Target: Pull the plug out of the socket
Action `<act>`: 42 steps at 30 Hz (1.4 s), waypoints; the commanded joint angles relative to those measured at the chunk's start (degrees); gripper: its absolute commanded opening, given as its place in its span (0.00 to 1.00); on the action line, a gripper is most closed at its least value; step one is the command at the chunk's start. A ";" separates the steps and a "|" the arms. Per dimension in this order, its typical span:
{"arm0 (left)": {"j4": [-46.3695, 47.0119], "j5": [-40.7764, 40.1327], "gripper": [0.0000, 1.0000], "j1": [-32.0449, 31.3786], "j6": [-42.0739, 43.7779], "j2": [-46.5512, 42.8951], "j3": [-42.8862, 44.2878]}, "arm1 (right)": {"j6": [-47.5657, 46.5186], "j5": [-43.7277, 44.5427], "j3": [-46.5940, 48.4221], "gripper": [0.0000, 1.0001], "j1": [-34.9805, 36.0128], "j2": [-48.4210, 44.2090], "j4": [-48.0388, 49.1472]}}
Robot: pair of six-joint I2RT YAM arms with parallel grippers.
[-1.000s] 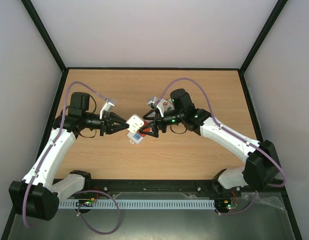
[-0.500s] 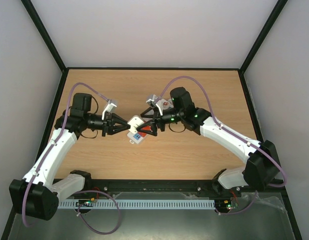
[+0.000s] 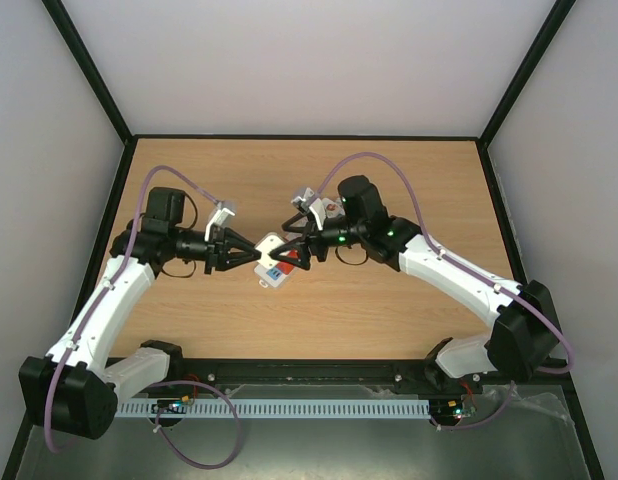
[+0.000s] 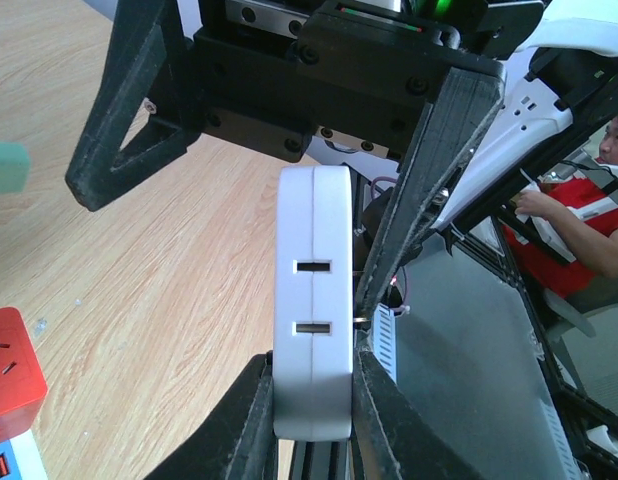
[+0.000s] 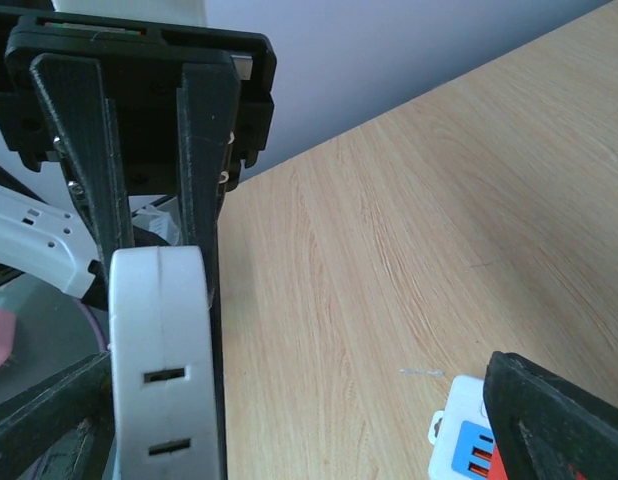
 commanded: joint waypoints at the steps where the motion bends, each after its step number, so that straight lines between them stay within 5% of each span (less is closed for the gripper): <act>1: -1.99 4.51 0.03 -0.86 1.93 0.00 -0.09 | -0.64 5.50 2.57 0.96 -0.32 0.61 1.80; 21: 3.48 2.90 0.03 -0.09 -3.81 -0.27 -2.04 | -10.10 -7.75 4.44 0.99 -0.35 -2.43 -8.36; 42: 2.39 4.37 0.03 -0.18 -2.69 -1.42 -2.42 | -8.82 6.52 2.44 0.99 0.46 -0.76 -5.72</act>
